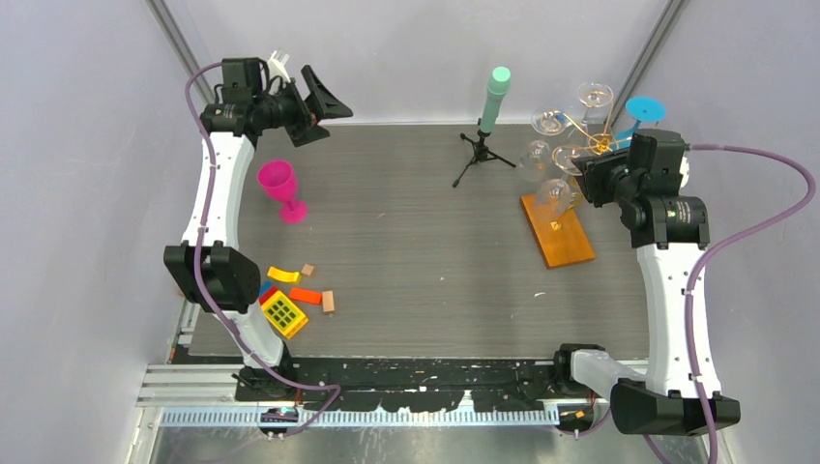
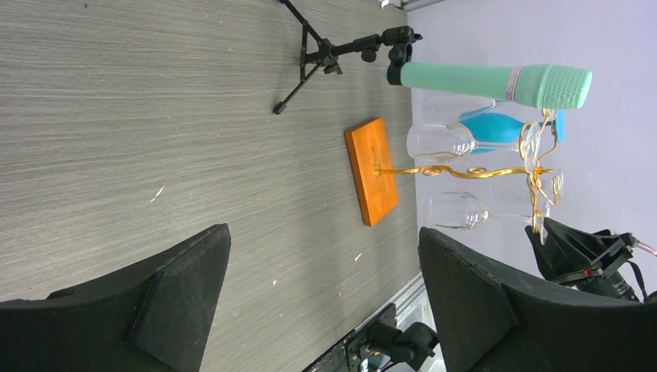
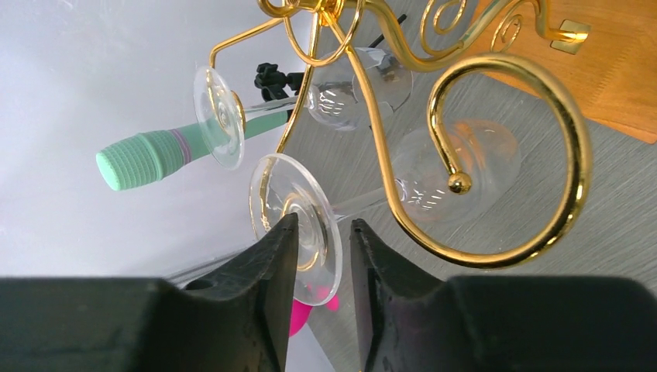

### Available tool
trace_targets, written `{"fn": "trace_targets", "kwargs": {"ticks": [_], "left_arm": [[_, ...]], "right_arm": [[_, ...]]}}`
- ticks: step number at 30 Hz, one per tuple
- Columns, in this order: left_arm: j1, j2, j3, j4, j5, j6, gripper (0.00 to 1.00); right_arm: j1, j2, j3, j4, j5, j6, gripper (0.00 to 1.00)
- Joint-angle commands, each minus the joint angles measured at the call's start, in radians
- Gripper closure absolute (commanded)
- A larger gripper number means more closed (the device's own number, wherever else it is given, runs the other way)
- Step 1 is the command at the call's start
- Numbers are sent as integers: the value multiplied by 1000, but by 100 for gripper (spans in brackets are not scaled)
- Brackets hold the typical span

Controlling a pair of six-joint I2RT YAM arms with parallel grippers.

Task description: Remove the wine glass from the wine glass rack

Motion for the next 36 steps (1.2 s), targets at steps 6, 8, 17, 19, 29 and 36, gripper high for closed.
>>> {"fn": "trace_targets", "kwargs": {"ticks": [6, 8, 17, 19, 29, 36], "left_arm": [[7, -52, -4, 32, 24, 2, 7], [7, -52, -6, 32, 23, 3, 7], [7, -52, -7, 34, 24, 2, 7], [7, -52, -5, 34, 24, 3, 7], [7, -46, 0, 38, 24, -4, 7], [7, -48, 1, 39, 24, -4, 7]], "right_arm": [[-9, -42, -30, 76, 41, 13, 79], [-11, -49, -34, 87, 46, 18, 84], [-12, -75, -38, 135, 51, 34, 99], [-12, -80, -36, 142, 45, 38, 100], [-12, -100, -44, 146, 32, 42, 96], [-12, -85, -5, 41, 59, 38, 83]]}}
